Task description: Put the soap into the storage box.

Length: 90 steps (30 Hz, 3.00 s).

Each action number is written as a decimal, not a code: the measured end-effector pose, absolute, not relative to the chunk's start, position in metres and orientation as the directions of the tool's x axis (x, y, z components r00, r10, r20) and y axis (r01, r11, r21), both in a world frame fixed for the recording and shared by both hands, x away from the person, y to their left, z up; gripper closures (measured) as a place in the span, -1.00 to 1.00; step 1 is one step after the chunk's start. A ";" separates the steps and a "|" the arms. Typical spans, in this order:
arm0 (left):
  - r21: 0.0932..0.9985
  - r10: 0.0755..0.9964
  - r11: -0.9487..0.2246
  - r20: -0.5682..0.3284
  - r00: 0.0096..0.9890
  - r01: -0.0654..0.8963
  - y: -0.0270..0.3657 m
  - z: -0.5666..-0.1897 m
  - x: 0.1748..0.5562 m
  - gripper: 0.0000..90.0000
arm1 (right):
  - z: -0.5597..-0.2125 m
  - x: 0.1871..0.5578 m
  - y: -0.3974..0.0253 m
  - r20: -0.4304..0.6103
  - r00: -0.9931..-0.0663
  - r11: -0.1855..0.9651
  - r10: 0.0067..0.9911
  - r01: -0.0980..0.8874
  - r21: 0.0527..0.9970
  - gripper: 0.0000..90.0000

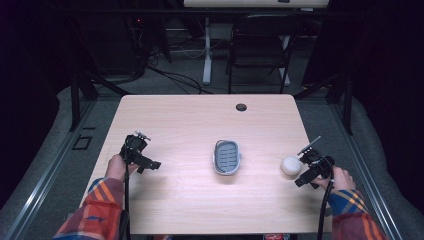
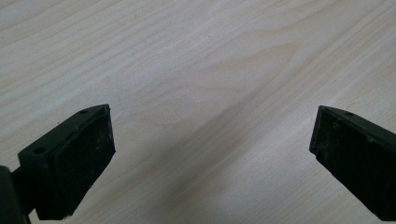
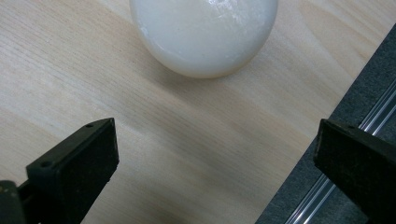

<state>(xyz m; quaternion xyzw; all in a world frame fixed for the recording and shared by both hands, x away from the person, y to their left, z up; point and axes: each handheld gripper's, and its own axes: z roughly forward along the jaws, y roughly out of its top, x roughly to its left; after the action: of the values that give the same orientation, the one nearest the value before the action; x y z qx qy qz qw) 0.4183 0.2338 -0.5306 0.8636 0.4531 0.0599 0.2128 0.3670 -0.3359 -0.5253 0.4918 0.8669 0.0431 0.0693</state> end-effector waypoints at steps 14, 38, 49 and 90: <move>0.422 0.806 -0.498 -0.096 0.584 0.758 0.233 -0.531 0.418 -1.00 | -0.521 0.369 -0.332 -0.095 -0.514 0.523 0.852 0.840 0.142 -1.00; 0.415 0.803 -0.503 -0.099 0.587 0.758 0.231 -0.532 0.419 -1.00 | -0.515 0.397 -0.316 -0.116 -0.601 0.611 0.790 0.787 0.081 -1.00; 0.413 0.804 -0.503 -0.099 0.587 0.759 0.231 -0.533 0.420 -1.00 | -0.525 0.409 -0.301 -0.096 -0.592 0.600 0.800 0.790 0.129 -1.00; 0.408 0.803 -0.507 -0.096 0.588 0.759 0.231 -0.532 0.420 -1.00 | -0.540 0.433 -0.294 -0.068 -0.586 0.589 0.808 0.807 0.045 -0.47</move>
<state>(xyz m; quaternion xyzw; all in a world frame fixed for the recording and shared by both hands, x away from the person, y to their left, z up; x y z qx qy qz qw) 0.4199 0.2309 -0.5325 0.8664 0.4508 0.0529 0.2081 0.4326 -0.2938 -0.5396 0.4532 0.8905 0.0045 0.0404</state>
